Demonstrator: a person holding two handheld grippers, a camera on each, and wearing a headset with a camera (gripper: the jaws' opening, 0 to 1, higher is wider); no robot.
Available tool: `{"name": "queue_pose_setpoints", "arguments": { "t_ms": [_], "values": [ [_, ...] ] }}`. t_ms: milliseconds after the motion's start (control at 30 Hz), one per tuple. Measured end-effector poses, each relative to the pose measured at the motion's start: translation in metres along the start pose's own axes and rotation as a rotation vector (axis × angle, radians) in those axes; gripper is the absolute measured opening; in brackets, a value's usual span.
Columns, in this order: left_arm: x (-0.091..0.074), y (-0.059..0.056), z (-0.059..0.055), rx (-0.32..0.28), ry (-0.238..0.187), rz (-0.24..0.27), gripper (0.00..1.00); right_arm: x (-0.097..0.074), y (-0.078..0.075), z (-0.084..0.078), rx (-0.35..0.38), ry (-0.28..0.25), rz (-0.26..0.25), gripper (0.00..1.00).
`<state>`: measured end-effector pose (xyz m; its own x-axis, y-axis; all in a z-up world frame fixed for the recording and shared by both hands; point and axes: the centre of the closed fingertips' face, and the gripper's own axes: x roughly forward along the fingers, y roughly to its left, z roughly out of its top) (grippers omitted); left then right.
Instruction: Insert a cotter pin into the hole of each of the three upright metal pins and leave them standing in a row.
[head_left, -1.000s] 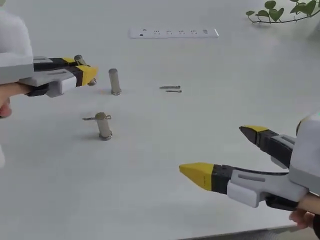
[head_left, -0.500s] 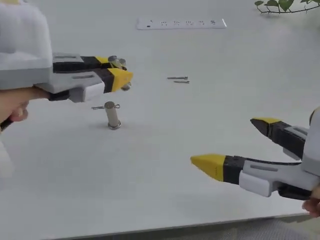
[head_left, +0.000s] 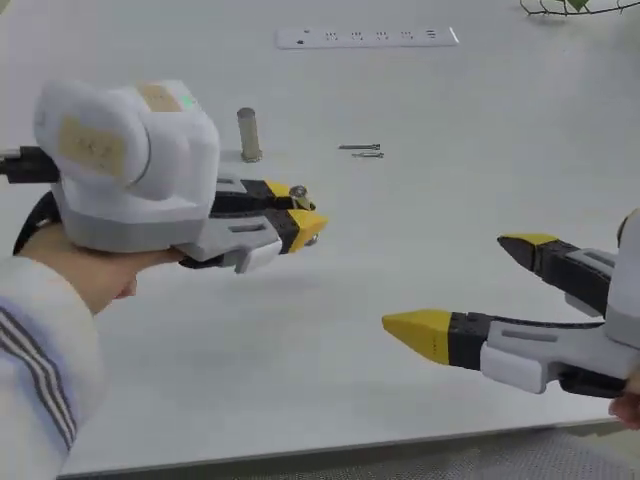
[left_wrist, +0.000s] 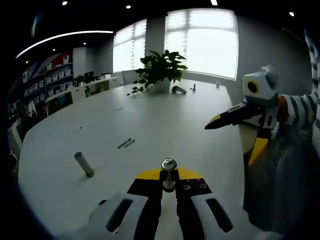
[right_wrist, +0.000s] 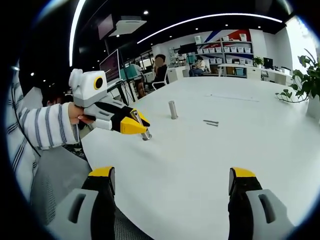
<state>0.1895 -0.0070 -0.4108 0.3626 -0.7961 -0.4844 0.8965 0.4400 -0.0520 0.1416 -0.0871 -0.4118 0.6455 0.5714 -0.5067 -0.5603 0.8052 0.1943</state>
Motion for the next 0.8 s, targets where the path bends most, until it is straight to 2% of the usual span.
{"name": "queue_pose_setpoints", "arguments": {
  "t_ms": [100,533,800],
  "values": [
    [0.009,-0.005,-0.009,-0.002,0.014,0.000,0.05,0.000,0.001,-0.001,-0.005,0.004,0.005,0.93],
    [0.033,-0.017,-0.027,-0.010,0.063,0.002,0.05,-0.001,0.001,-0.002,-0.024,0.010,0.023,0.93],
    [0.038,-0.019,-0.031,-0.019,0.068,0.011,0.05,0.001,0.003,-0.006,-0.031,0.024,0.037,0.93]
  ]
}}
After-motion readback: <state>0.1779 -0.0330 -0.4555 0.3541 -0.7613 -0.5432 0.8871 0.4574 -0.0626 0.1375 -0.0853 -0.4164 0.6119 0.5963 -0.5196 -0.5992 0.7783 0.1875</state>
